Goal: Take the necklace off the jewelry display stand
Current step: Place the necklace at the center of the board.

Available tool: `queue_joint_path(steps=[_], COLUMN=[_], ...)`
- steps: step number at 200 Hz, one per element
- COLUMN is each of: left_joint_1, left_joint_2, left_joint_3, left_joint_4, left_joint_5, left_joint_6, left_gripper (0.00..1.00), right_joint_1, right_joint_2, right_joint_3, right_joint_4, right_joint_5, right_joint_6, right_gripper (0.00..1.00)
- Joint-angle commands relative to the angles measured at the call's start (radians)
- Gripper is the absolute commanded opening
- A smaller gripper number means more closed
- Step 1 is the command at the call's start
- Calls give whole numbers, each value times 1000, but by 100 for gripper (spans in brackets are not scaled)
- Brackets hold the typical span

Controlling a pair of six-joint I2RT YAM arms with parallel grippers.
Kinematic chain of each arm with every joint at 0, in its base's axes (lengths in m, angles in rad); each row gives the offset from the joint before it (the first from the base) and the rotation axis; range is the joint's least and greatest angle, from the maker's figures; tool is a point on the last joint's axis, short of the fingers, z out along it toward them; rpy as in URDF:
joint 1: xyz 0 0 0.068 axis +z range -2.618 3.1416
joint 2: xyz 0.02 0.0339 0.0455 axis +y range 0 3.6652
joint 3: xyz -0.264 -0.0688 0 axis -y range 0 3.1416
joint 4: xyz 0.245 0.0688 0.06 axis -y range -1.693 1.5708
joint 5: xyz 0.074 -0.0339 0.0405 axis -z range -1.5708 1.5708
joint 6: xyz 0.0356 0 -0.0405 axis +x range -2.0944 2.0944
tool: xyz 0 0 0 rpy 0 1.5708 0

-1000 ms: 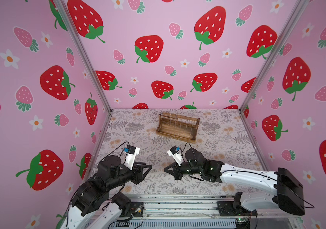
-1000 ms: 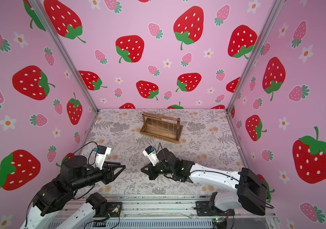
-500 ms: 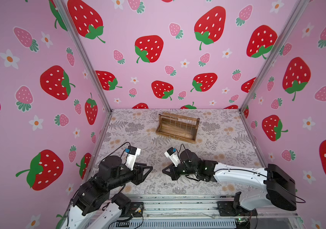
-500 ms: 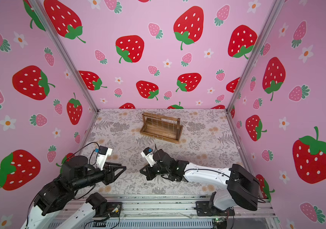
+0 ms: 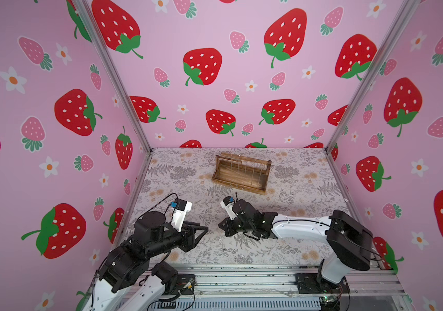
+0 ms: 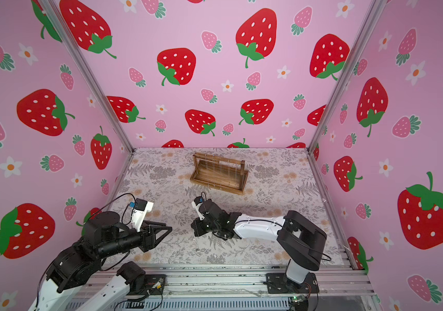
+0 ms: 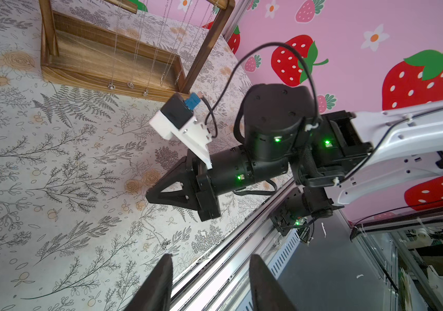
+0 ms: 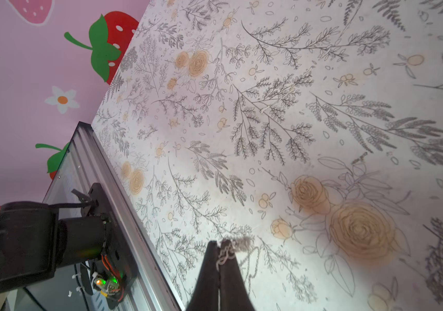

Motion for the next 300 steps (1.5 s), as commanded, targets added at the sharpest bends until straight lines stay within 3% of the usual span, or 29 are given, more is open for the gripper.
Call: queue_joint_path(steps=[1,122,234,262,300], left_joint_1=[1,1,1,1,1], left_joint_2=[14,38,44,41,32], left_joint_3=[-6,-3,-3,-3,-5], left_joint_4=[6,8,8,9,13], left_joint_5=[23,44,46,48,51], left_joint_6=[13,18,19,21,21], left_gripper=[48,49,52,54,57], right_joint_1=[-51,-173,-180,-180,-180], right_joint_2=[63,287,313,312,306], right_joint_3=[42,175,196,197,196], right_joint_4=[11,44,22,17,7], right_joint_5=[-1,-134,-112,-110,-101], right_joint_6=[28,40,28,28,28], right_gripper=[0,0,0,10,14])
